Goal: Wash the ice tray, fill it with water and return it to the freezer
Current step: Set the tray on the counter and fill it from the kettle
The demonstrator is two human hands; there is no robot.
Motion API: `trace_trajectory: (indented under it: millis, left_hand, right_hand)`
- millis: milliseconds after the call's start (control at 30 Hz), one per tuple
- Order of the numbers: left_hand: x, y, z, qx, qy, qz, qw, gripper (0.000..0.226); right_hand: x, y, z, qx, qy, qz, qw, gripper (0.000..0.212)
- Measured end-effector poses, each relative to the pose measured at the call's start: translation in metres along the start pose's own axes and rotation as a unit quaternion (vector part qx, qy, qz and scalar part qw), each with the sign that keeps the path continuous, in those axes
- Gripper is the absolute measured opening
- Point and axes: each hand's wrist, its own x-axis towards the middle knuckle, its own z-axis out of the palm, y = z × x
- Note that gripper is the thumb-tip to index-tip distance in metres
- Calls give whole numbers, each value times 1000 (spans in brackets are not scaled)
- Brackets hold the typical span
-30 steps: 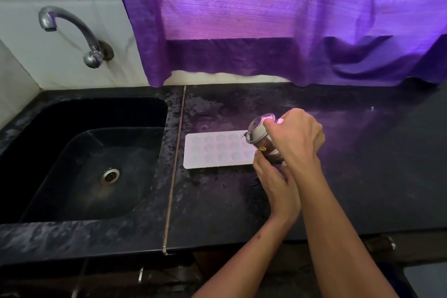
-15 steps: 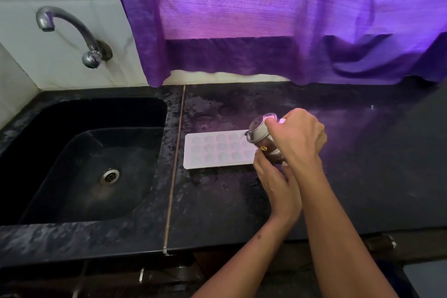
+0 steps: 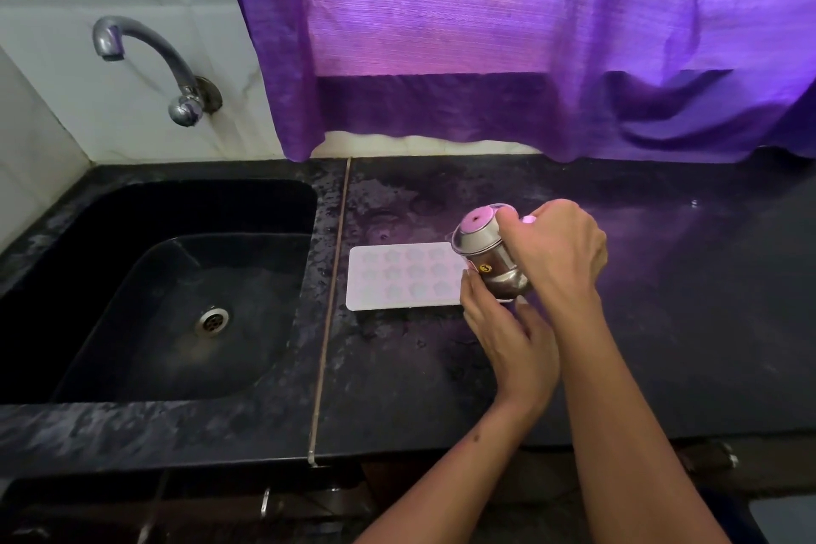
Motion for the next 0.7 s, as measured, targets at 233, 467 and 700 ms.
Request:
trace_trajectory:
  millis: [233,467,700]
  left_hand:
    - [2,-8,0,-18,2,-16,1000,68]
    - [8,-8,-4,-17,8,-66,998,63]
    - [11,-7,-4,-17,6,-96,995,57]
  right_hand:
    - [-4,-9,7,-19,1,-23,1000,34]
    - [-8,-16,14,-29,-5,-40,999,33]
    - [-10,-18,18,-37,-17,-39,998,34]
